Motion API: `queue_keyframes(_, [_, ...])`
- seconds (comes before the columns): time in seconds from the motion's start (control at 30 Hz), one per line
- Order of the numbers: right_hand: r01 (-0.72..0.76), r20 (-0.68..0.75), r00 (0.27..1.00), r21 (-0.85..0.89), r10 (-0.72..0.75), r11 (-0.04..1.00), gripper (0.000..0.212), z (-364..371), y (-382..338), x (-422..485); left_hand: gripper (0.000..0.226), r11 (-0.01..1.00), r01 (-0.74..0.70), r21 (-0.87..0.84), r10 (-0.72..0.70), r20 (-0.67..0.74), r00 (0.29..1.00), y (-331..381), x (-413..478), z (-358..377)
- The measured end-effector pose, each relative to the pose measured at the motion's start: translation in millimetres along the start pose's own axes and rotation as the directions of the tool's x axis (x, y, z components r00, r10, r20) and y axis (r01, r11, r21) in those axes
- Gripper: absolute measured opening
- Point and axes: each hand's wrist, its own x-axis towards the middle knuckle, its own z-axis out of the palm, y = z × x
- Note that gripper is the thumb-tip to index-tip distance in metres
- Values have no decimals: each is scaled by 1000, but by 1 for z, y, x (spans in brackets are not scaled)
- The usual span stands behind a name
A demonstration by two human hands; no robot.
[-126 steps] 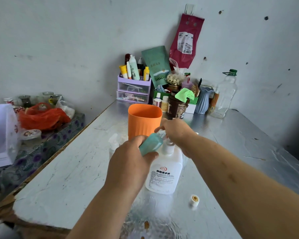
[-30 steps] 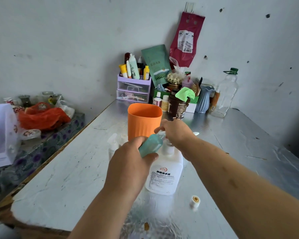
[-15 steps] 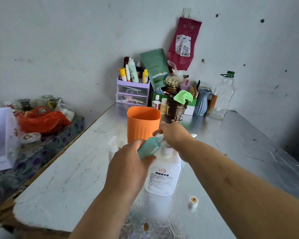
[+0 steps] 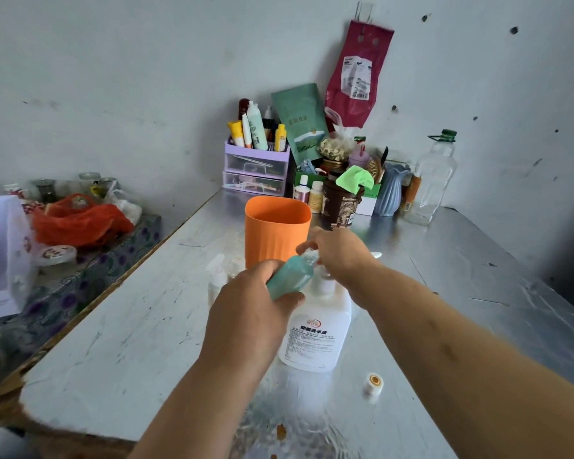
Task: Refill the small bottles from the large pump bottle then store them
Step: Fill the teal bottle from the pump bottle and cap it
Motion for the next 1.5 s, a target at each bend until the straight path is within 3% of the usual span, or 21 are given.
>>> queue_keyframes(0.43, [-42,33,999,53,41,998,38,4,0,-2,39,1000,15,12,-15,4,1000,-5,-1,2])
queue_keyframes(0.57, [-108,30,994,229,104,967,44,-5,-7,-6,37,1000,-2,8,2,2,1000,-2,-2,-1])
queue_keyframes(0.7, [-100,24,995,249,97,963,41,-6,-8,-12,34,1000,1,-18,-1,7,1000,-1,-2,-1])
queue_keyframes(0.83, [-187,63,982,422,177,887,47,-7,-8,-15,33,999,16,-28,-15,26,1000,-11,-1,0])
queue_keyframes(1.07, [-202,69,979,480,193,854,50,-6,-9,-16,31,970,111,-215,-97,73,993,-28,2,-1])
queue_keyframes(1.33, [-86,-93,982,548,163,832,69,-10,-9,-19,36,930,130,-343,-99,106,989,-21,4,-1])
queue_keyframes(1.5, [61,-271,953,610,136,790,66,-24,-15,-28,36,909,128,-396,-93,106,990,-16,2,-3])
